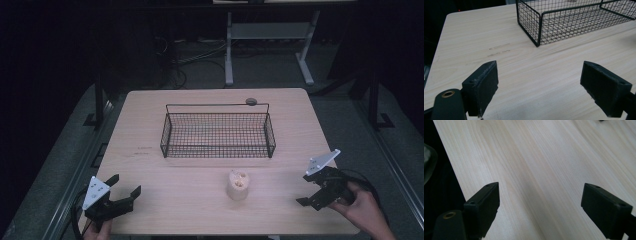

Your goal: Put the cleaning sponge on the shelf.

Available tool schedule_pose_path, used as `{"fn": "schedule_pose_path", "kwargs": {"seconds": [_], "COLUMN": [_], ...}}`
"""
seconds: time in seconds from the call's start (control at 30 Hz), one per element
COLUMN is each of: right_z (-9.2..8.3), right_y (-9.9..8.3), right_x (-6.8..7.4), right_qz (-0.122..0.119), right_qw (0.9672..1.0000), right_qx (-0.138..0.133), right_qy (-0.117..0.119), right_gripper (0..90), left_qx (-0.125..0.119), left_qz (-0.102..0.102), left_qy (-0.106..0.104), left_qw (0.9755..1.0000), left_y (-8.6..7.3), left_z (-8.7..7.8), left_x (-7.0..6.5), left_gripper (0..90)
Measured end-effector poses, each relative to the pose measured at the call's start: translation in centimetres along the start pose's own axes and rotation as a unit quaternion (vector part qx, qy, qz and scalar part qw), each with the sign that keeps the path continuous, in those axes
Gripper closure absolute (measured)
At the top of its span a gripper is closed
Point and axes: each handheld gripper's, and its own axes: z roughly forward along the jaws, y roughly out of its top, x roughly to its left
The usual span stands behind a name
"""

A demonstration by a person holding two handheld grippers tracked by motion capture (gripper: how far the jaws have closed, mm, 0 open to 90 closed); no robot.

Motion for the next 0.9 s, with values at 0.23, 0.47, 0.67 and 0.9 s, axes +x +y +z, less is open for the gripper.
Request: {"fn": "schedule_pose_path", "kwargs": {"seconds": [0.23, 0.47, 0.67, 0.9], "right_z": [0.0, 0.4, 0.6, 0.5], "right_y": [0.6, 2.1, 3.3, 4.6], "right_x": [-0.1, 0.4, 0.6, 0.9], "right_qz": [-0.008, -0.03, -0.042, -0.055], "right_qw": [1.0, 0.9995, 0.999, 0.9983], "right_qx": [0.0, 0.007, 0.013, 0.017], "right_qy": [0.003, 0.004, 0.007, 0.009], "right_gripper": [14.7, 14.7, 14.7, 14.7], "left_qx": [0.002, 0.002, 0.0, 0.0], "left_qz": [0.003, 0.006, 0.003, 0.001], "left_qy": [0.0, -0.002, -0.001, -0.001], "left_qw": [1.0, 1.0, 1.0, 1.0], "left_y": [0.0, 0.0, 0.0, 0.0], "left_z": [0.1, 0.0, -0.1, -0.1], "left_x": [-0.1, -0.1, 0.0, 0.0], "left_gripper": [14.0, 14.1, 14.0, 14.1]}}
